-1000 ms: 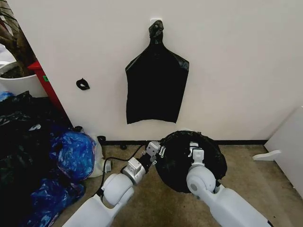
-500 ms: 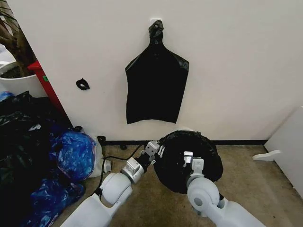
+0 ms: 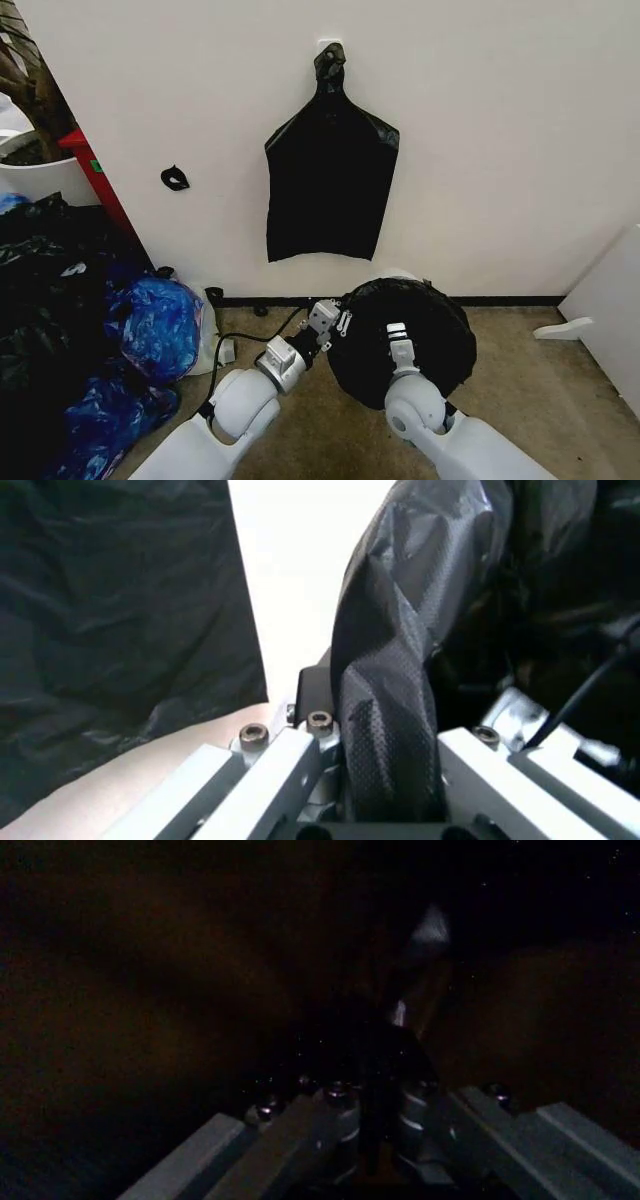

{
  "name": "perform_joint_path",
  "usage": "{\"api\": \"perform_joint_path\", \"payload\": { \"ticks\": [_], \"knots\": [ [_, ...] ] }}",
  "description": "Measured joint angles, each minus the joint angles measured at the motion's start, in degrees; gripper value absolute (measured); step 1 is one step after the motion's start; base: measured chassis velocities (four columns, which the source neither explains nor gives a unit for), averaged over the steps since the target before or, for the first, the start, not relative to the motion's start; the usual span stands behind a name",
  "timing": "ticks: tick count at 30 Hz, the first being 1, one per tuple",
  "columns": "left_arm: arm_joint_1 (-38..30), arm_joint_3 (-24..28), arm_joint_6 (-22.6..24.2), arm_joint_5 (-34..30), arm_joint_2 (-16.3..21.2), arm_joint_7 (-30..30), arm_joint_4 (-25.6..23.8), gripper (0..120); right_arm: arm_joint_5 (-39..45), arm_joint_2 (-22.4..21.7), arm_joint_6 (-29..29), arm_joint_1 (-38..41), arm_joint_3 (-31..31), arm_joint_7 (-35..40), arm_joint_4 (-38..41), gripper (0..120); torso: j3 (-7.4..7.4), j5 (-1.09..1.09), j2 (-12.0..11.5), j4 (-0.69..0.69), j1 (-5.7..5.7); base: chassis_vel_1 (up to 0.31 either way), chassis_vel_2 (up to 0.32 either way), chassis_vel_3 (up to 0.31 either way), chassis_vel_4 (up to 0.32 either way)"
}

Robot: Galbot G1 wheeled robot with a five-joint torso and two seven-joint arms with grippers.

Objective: Place the garbage bag over the trash bin.

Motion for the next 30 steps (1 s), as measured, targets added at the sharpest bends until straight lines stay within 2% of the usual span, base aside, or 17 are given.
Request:
{"api": "perform_joint_path", "payload": {
  "ticks": [7, 14, 18, 21, 30],
  "knots": [
    [-0.79, -0.06, 0.71, -1.86, -0.27, -0.38, 1.34, 1, -0.02, -1.63, 7.32, -3.12, 0.39, -5.49, 5.58, 0, 0.00, 0.00, 0.00, 0.00, 0.00, 0.000, 0.000, 0.000, 0.000],
    [-1.52, 0.45, 2.97, -4.93, -0.91, -1.11, 2.15, 1, -2.88, -1.26, 11.88, -3.56, -1.38, -9.53, 5.52, 0, 0.00, 0.00, 0.00, 0.00, 0.00, 0.000, 0.000, 0.000, 0.000],
    [-1.60, 0.79, 3.53, -5.19, -0.66, -1.10, 2.21, 1, -5.39, -1.05, 11.68, -1.93, -2.04, -9.61, 3.67, 0, 0.00, 0.00, 0.00, 0.00, 0.00, 0.000, 0.000, 0.000, 0.000],
    [-1.14, 0.98, 3.57, -4.60, -0.10, -0.79, 2.04, 1, -5.94, -1.00, 9.08, 0.16, -2.11, -7.94, 1.11, 0, 0.00, -0.01, 0.00, 0.00, 0.00, 0.000, 0.000, 0.000, 0.000],
    [-0.26, 0.84, 3.19, -3.65, -0.04, -0.13, 1.01, 1, 0.67, -0.71, 5.77, 3.10, 0.82, -5.51, -4.99, 0, 0.00, 0.00, 0.00, 0.00, 0.00, 0.000, 0.000, 0.000, 0.000]
  ]
}}
